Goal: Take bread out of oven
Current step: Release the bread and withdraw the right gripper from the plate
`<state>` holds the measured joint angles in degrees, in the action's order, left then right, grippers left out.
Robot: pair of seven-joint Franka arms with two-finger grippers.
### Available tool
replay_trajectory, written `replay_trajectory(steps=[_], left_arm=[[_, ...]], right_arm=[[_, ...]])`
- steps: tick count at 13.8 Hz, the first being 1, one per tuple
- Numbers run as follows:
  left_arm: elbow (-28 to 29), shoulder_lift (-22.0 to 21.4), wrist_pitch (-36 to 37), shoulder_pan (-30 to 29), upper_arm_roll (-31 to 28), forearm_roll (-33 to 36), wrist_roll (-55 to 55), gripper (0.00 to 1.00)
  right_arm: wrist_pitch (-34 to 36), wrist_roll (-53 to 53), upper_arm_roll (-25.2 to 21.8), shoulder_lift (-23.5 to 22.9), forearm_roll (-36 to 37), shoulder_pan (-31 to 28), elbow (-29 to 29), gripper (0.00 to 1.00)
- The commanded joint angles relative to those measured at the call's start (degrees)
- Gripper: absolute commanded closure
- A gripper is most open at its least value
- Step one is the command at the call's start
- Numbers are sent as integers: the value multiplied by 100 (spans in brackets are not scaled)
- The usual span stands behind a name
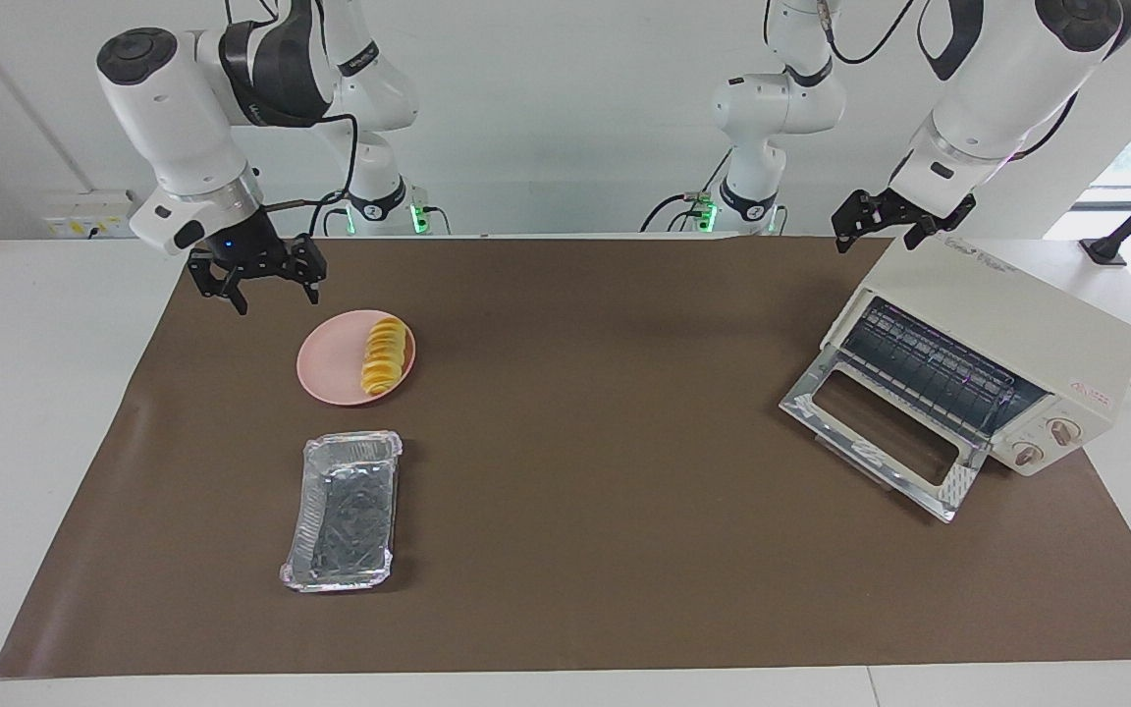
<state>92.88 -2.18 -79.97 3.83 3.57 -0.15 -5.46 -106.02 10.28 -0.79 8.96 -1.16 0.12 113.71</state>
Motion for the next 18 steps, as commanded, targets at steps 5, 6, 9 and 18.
replay_trajectory(steps=[5, 6, 9, 18], left_arm=[[134, -142, -80, -67, 12, -99, 71, 0], [134, -133, -80, -58, 12, -99, 72, 0], [134, -133, -80, -67, 12, -99, 72, 0], [134, -133, -80, -67, 12, -99, 63, 0]], right_arm=[[1556, 167, 26, -96, -42, -258, -981, 0], [1697, 167, 26, -166, -42, -284, -1138, 0], [2347, 167, 26, -412, 10, -346, -1841, 0], [1689, 123, 35, -404, 186, -399, -1500, 0]])
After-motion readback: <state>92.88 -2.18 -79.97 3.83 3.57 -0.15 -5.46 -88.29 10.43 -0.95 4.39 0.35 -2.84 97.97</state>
